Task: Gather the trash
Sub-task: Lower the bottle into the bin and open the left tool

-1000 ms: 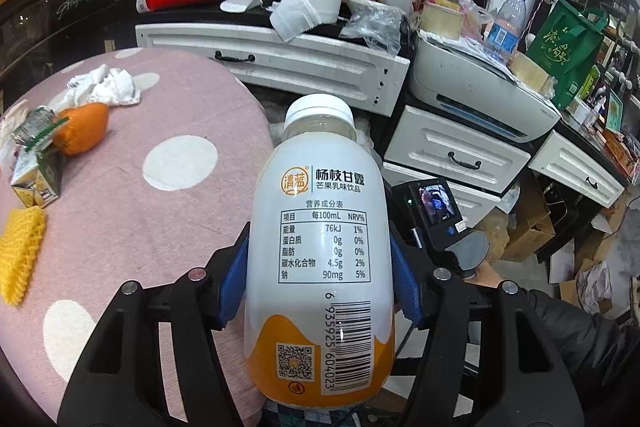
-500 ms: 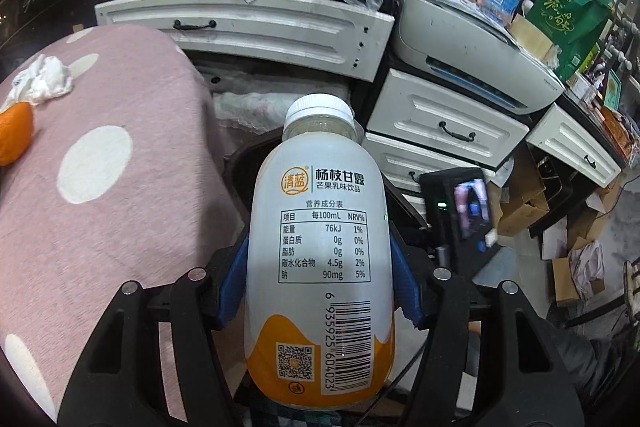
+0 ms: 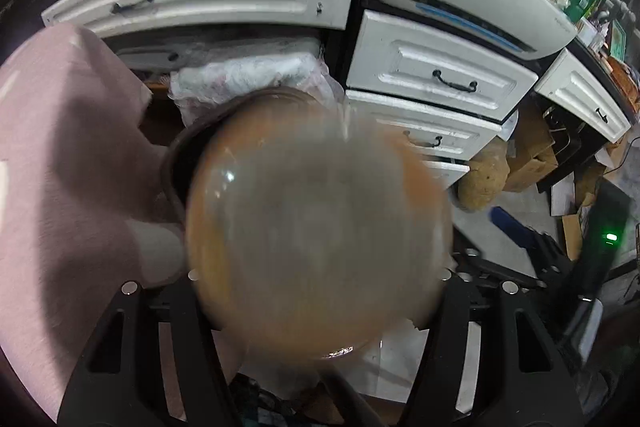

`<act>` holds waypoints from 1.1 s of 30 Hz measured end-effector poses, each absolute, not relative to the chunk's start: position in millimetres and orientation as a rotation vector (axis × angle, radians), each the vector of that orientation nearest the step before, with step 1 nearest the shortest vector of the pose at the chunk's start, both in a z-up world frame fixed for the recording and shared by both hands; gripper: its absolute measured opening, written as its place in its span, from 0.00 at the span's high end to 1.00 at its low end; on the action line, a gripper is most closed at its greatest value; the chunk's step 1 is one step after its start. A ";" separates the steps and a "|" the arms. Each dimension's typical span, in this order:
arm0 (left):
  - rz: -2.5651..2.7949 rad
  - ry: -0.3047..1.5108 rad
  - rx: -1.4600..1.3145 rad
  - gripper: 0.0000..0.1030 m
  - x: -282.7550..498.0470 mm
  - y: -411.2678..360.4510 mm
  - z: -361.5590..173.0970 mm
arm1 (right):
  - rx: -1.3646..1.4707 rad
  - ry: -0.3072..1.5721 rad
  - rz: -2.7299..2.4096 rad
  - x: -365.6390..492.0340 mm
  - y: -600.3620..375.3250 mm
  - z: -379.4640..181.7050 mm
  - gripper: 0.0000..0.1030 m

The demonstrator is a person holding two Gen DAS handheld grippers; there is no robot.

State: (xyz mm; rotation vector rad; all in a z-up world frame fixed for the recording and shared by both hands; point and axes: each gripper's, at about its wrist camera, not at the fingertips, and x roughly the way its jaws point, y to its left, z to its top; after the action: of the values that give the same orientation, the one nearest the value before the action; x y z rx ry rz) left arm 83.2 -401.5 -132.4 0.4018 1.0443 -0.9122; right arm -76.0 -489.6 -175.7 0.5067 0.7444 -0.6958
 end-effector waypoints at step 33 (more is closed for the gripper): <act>-0.780 1.126 0.573 0.21 114.8 -454.9 -237.0 | 0.428 0.712 -0.692 -90.8 -487.5 -157.7 0.12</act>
State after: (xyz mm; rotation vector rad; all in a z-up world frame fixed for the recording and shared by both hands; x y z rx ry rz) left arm 114.8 -454.9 -237.0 0.5732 1.1257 -0.7799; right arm -90.8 -487.5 -157.7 0.4284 0.7116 -0.6925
